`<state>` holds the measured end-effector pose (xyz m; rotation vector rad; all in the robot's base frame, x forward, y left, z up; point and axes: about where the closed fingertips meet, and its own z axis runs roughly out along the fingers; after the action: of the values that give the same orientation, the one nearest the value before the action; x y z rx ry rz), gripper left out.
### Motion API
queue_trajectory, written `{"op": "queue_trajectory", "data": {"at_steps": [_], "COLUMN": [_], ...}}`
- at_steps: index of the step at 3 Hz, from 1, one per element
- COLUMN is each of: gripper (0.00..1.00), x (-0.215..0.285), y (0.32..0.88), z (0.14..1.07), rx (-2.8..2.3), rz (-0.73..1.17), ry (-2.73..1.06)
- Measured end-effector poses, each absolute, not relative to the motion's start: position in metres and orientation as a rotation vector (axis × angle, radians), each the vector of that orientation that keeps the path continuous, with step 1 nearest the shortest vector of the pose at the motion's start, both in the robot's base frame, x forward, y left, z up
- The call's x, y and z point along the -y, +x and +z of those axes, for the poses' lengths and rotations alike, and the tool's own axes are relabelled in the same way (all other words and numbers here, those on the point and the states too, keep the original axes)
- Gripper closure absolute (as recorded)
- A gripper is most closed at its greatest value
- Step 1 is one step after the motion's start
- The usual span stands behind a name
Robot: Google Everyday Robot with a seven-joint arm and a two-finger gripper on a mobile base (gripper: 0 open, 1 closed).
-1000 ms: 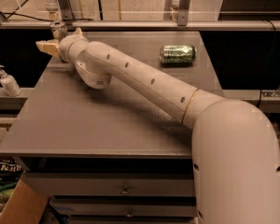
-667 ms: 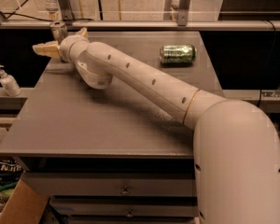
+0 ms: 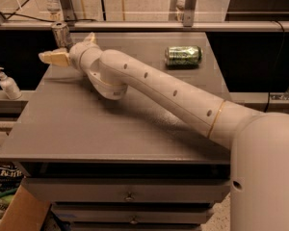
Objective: Move redbull can near rxbar chocolate
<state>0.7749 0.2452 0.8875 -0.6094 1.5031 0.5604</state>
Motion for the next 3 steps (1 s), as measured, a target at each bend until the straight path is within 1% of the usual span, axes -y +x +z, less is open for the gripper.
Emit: {"op": "queue_trajectory", "data": {"at_steps": [1, 3], "gripper": [0.00, 0.00], "x": [-0.229, -0.211], "y": [0.735, 0.646], "z": [0.897, 0.924], "rx": [-1.479, -1.411], "rz": [0.592, 0.685], "ry": [-0.618, -0.645]}}
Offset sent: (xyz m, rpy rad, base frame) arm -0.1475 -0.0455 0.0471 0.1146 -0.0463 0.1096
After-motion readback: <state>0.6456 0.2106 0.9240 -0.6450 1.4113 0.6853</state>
